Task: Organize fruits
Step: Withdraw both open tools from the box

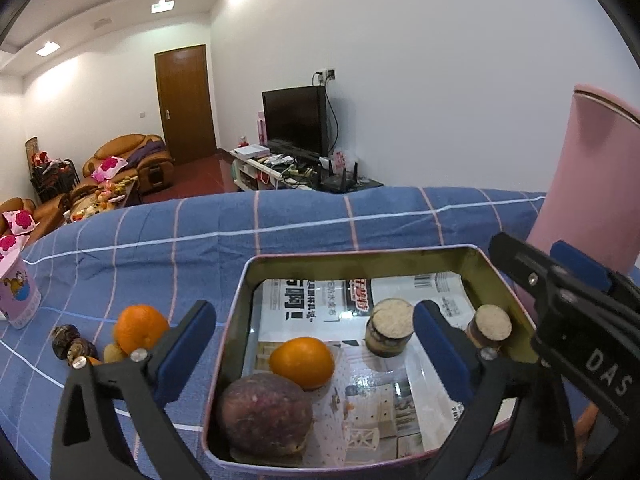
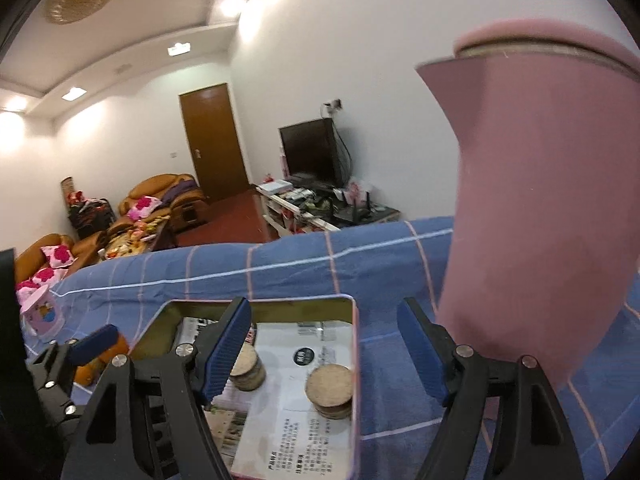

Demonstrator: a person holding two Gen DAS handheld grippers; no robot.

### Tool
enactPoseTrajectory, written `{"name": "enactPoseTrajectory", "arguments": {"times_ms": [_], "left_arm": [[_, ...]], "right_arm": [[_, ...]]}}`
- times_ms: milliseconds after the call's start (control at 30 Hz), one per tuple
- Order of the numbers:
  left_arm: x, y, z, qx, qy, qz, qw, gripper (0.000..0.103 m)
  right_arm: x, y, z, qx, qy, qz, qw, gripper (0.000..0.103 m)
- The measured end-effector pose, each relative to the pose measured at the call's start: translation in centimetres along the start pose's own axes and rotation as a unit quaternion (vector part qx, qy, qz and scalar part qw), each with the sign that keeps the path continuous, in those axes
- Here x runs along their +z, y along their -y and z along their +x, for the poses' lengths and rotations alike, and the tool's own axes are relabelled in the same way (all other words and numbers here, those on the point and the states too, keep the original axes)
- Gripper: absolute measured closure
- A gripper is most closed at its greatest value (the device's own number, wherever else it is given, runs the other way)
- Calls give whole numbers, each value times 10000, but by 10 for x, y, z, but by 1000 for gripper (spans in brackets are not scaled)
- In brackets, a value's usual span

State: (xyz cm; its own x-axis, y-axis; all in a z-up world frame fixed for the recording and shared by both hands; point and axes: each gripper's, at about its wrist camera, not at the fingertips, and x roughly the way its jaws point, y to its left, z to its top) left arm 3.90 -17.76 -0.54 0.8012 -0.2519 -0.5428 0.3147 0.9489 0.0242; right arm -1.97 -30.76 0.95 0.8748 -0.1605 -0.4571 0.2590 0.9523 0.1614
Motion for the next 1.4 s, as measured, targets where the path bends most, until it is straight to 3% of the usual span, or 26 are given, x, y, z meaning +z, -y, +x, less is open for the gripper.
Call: {"name": "enactPoseTrajectory", "arguments": {"times_ms": [267,467,633,700,1067,1400], "left_arm": [[0,1,-13,226,364,77,9991,0],[-1,-4,-22,584,679,97,9959,0],[-1,-8,-24,622,677,79,9957,0],[-1,-9,-23,618,640,65,9960,0],[-13,-22,-35,556,660,10,9963,0],[-22,-34,-52,558,711,109,9958,0]], "right_arm": [[-1,6,-6,-232,141,117,9996,26],[-7,4,-31,-308,831,86,9960,26],[-7,1,-34,-450,814,-9,9957,25],[-8,1,-31,-505,691,-13,9963,19],[-14,4,-37,-530,699,213,9959,18],[-25,-31,-58,-595,857,-216,9943,18]]}}
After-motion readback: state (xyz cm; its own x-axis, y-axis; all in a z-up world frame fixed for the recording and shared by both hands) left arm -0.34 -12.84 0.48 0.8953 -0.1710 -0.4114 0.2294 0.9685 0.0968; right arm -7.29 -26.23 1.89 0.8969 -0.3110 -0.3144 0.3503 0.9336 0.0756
